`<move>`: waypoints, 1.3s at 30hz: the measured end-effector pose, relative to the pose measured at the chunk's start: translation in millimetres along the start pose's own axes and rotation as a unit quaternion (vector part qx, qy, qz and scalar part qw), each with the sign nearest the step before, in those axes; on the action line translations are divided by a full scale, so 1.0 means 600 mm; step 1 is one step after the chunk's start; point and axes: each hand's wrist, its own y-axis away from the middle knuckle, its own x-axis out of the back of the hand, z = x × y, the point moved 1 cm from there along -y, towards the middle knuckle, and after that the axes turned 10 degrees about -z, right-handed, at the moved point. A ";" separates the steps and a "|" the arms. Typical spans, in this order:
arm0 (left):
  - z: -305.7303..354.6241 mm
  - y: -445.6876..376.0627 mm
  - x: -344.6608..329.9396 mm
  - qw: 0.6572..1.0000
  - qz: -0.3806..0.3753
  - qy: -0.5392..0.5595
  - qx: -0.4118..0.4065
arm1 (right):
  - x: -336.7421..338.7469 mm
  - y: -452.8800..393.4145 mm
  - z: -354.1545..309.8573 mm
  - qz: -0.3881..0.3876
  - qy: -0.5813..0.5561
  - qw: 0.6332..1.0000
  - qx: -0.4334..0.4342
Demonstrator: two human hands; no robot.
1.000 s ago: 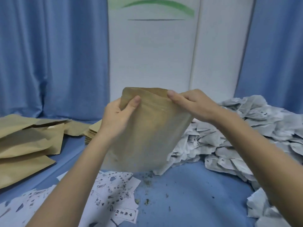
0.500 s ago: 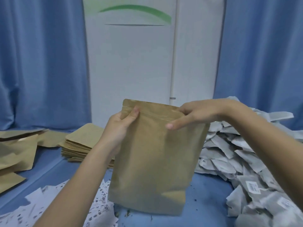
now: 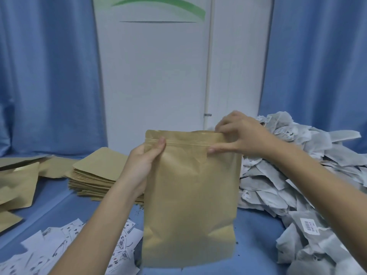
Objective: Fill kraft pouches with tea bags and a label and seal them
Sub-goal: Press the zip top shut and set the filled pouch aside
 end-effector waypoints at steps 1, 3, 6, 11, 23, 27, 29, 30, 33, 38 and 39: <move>-0.003 0.001 0.004 1.000 0.008 0.003 -0.003 | -0.003 0.002 0.009 0.007 -0.033 0.999 -0.008; -0.009 0.003 0.011 1.000 0.022 0.017 -0.003 | -0.008 0.004 0.027 0.002 -0.102 0.994 -0.036; -0.016 0.005 0.021 0.999 0.039 0.011 -0.001 | -0.020 0.003 0.049 0.030 -0.137 0.987 -0.078; -0.025 0.006 0.025 0.993 0.110 -0.040 -0.034 | -0.039 -0.005 0.038 0.068 -0.148 0.983 -0.081; -0.032 0.024 -0.004 0.991 0.075 -0.087 -0.075 | -0.051 -0.092 -0.083 -0.077 -0.117 0.990 -0.007; -0.032 0.029 0.002 0.982 0.139 -0.050 -0.115 | -0.046 -0.092 -0.082 -0.071 -0.098 0.993 -0.009; -0.031 0.029 0.004 0.974 0.156 -0.080 -0.140 | -0.045 -0.088 -0.083 -0.072 -0.086 0.994 -0.011; -0.031 0.029 0.002 0.971 0.158 -0.097 -0.151 | -0.044 -0.087 -0.084 -0.074 -0.086 0.993 -0.012; -0.031 0.027 -0.003 0.952 0.187 -0.147 -0.191 | -0.043 -0.088 -0.096 -0.082 -0.103 0.991 -0.008; -0.031 0.026 -0.015 0.933 0.214 -0.199 -0.210 | -0.040 -0.093 -0.110 -0.064 -0.077 0.995 -0.003; -0.030 0.025 -0.013 0.939 0.204 -0.189 -0.203 | -0.040 -0.092 -0.110 -0.065 -0.076 0.995 -0.005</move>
